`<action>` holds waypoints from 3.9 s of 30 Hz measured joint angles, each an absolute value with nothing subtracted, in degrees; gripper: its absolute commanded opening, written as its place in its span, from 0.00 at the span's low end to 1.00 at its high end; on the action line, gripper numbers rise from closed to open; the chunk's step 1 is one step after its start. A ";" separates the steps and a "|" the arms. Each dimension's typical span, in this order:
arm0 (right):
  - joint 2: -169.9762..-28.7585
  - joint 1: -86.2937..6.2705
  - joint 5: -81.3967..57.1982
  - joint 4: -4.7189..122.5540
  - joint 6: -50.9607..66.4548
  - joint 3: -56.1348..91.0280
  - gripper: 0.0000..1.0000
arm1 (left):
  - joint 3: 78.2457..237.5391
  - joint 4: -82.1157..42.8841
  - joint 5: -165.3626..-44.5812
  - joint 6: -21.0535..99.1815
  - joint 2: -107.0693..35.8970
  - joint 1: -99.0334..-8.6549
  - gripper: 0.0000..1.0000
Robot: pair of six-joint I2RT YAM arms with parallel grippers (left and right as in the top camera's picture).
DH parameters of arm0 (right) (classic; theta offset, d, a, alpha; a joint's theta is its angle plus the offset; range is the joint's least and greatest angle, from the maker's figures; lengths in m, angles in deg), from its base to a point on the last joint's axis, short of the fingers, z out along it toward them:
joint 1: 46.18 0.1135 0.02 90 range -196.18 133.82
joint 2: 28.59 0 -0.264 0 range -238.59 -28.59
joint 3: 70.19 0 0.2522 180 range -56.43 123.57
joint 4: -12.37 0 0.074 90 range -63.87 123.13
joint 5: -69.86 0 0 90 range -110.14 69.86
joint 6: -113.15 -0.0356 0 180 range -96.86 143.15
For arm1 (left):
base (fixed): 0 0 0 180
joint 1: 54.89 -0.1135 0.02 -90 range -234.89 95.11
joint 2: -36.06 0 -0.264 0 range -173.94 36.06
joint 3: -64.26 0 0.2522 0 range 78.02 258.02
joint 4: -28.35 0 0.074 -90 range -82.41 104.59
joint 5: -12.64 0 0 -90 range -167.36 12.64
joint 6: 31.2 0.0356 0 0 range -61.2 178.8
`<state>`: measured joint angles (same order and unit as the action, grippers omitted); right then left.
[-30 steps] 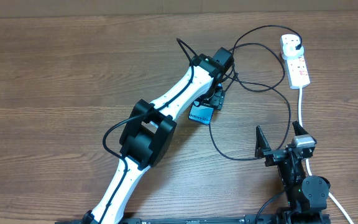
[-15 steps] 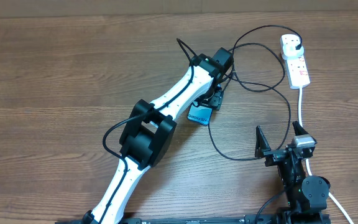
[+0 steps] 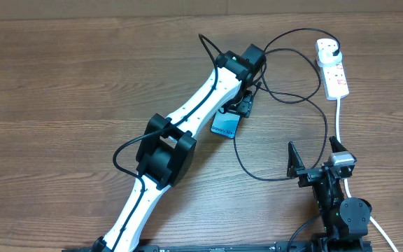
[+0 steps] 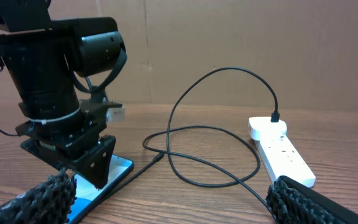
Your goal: Plug charger to phone and switch on socket
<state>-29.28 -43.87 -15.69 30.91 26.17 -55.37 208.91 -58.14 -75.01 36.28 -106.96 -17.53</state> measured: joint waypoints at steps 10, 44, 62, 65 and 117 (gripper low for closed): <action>-29.28 -43.89 -15.67 30.91 26.15 -55.37 1.00 | 208.99 -59.56 -75.66 34.99 -106.96 -21.77 0.85; -29.28 -43.87 -15.69 30.91 26.13 -55.37 1.00 | 206.41 -49.07 -72.14 34.77 -106.96 -18.12 0.98; -29.28 -43.87 -15.69 30.93 26.15 -55.37 1.00 | 204.58 -48.57 -68.06 35.03 -106.96 -18.12 1.00; -29.28 -43.87 -15.69 30.95 26.15 -55.37 1.00 | 204.58 -48.50 -67.99 35.88 -106.96 -18.12 1.00; -29.28 -43.89 -15.69 30.91 26.13 -55.37 1.00 | 202.39 -49.26 -71.36 37.83 -106.92 -18.73 1.00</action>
<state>-29.28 -43.89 -15.69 30.91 26.13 -55.37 202.39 -49.26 -71.36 37.83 -106.92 -18.73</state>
